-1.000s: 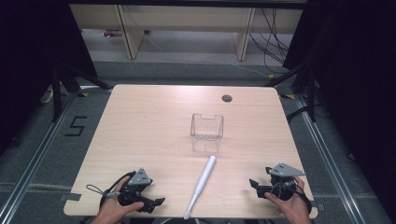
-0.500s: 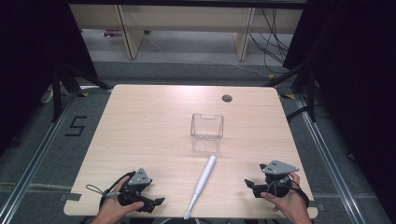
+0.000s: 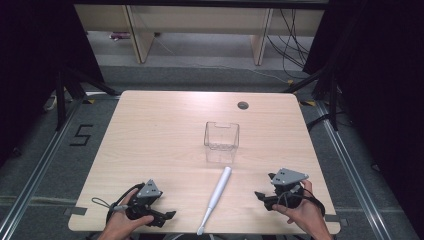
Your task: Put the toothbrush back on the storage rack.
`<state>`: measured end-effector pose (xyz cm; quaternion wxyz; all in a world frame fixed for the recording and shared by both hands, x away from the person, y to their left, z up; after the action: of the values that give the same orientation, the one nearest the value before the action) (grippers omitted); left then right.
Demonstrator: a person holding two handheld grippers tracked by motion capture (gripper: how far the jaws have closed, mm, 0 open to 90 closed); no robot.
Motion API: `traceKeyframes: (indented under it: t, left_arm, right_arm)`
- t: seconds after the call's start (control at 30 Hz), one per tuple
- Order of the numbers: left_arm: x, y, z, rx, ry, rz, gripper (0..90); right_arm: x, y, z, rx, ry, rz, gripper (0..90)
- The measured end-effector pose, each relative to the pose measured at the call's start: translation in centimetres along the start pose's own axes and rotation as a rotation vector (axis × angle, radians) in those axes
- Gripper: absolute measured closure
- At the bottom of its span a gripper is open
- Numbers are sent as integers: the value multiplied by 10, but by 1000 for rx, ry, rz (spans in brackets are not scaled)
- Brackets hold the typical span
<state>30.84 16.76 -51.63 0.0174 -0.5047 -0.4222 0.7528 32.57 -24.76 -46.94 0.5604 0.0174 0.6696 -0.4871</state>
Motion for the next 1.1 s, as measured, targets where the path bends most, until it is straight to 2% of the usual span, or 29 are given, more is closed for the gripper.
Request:
traceKeyframes:
  t: [0.07,0.2,0.3,0.37,0.43,0.47,0.5,0.53,0.6,0.67,0.7,0.8,0.83,1.03,1.1]
  left_arm:
    - [0,-1,-1,0,13,-11,150]
    - [0,-1,-1,-1,4,3,149]
    - [0,-1,-2,-11,10,-6,150]
    - [0,-1,-2,-7,12,-5,150]
    - [0,-1,0,-1,-2,7,150]
    - [0,-1,-1,-10,13,-5,150]
    - [0,-2,-1,-11,2,2,149]
    - [0,-2,-1,-9,6,3,149]
    - [0,-2,-1,-12,3,2,149]
    - [0,-1,-2,-8,6,3,149]
    - [0,-1,-1,-3,-3,9,149]
    - [0,-1,-1,-10,4,2,149]
    - [0,-2,-1,-10,6,2,149]
    - [-1,-2,-1,-5,5,9,149]
    - [-1,-3,-1,2,14,1,149]
  right_arm:
    - [-4,3,0,-13,-38,-12,239]
    - [-11,10,-7,-41,-66,-45,247]
    - [-17,14,-10,-55,-96,-59,251]
    - [-19,16,-11,-60,-100,-58,252]
    - [-25,19,-13,-70,-121,-67,258]
    - [-26,21,-15,-73,-116,-65,261]
    - [-30,25,-14,-86,-170,-67,271]
    - [-32,25,-16,-94,-170,-73,272]
    - [-36,28,-16,-97,-211,-79,275]
    - [-41,31,-18,-103,-231,-90,278]
    - [-42,32,-21,-123,-207,-89,279]
    - [-46,35,-25,-134,-224,-105,285]
    - [-51,38,-28,-152,-241,-115,286]
    - [-61,47,-34,-180,-287,-130,295]
    - [-65,50,-36,-203,-305,-135,296]
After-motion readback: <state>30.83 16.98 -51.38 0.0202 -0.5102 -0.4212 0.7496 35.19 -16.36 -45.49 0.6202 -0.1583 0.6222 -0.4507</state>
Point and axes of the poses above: each handheld gripper's, and its own axes: y roughly forward along the jaws, x roughly out of its underside, z roughly to its right, the point moved 1 cm from there along y, roughly forward along the jaws, and after that the axes turned 5 degrees about z, right-handed, at the moved point
